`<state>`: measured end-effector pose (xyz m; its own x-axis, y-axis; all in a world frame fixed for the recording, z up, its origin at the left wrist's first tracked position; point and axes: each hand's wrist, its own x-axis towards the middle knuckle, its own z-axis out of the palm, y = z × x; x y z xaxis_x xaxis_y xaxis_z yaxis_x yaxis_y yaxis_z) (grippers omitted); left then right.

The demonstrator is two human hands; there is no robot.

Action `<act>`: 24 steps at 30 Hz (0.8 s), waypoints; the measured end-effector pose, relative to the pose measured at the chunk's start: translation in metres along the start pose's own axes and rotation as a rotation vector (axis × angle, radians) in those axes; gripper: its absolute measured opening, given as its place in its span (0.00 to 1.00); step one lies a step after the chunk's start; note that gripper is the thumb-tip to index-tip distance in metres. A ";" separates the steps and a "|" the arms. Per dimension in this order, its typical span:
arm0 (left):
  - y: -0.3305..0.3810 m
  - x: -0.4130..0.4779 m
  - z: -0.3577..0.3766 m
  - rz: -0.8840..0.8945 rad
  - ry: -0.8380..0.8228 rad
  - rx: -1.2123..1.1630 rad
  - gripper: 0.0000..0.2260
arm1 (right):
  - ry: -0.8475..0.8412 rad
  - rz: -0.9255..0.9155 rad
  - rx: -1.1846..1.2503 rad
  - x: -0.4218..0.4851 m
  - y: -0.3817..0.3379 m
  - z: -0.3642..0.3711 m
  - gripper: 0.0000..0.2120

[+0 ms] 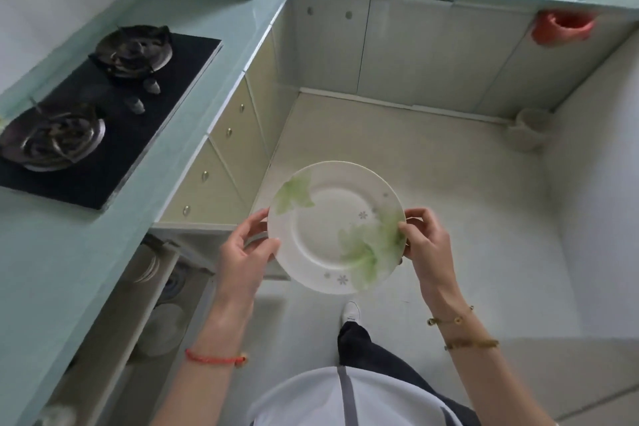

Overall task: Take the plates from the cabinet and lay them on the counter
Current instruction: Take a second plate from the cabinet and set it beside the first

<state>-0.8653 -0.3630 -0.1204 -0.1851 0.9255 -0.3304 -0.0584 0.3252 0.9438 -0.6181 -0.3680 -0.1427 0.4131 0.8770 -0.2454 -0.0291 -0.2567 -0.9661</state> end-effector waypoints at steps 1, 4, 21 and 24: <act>0.006 0.013 0.012 -0.001 -0.004 -0.002 0.21 | 0.005 -0.006 0.002 0.016 -0.006 -0.003 0.04; 0.027 0.048 0.052 0.000 -0.013 0.007 0.21 | 0.008 -0.027 0.007 0.067 -0.027 -0.011 0.04; 0.104 0.302 0.197 0.041 -0.056 0.017 0.22 | 0.012 -0.046 0.000 0.354 -0.097 0.020 0.04; 0.127 0.363 0.217 0.049 -0.068 0.018 0.22 | 0.046 -0.044 -0.020 0.411 -0.116 0.040 0.04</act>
<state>-0.7265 0.0564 -0.1222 -0.1198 0.9513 -0.2840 -0.0336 0.2820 0.9588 -0.4811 0.0386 -0.1346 0.4553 0.8679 -0.1986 0.0078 -0.2270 -0.9739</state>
